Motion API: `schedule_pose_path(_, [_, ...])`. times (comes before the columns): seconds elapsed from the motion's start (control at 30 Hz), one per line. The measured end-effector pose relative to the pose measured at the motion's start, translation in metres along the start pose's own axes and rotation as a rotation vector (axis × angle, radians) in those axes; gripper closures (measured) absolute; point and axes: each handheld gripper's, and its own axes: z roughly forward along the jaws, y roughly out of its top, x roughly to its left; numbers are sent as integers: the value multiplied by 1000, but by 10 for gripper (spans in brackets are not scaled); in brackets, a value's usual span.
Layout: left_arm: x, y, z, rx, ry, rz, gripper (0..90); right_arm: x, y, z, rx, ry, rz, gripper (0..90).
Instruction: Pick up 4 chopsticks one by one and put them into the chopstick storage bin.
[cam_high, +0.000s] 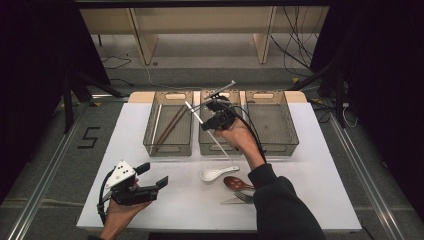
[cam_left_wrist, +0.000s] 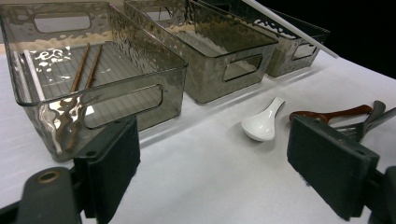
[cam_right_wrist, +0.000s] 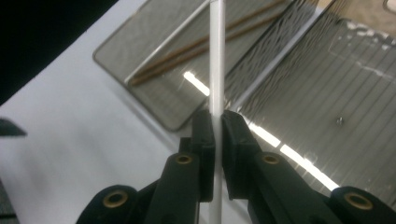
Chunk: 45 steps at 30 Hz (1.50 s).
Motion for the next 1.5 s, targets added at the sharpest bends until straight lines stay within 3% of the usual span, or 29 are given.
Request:
schedule_pose_path(0.5, [0, 0, 0, -4, -3, -3, 168, 3, 52, 22, -62, 18, 77, 849])
schedule_pose_path(0.93, [-1, 0, 0, 2, -5, 5, 168, 2, 70, 39, -92, -3, 124, 848])
schedule_pose_path(1.5, [0, 0, 0, -2, -8, 2, 168, 12, 90, 63, -101, -3, 134, 847])
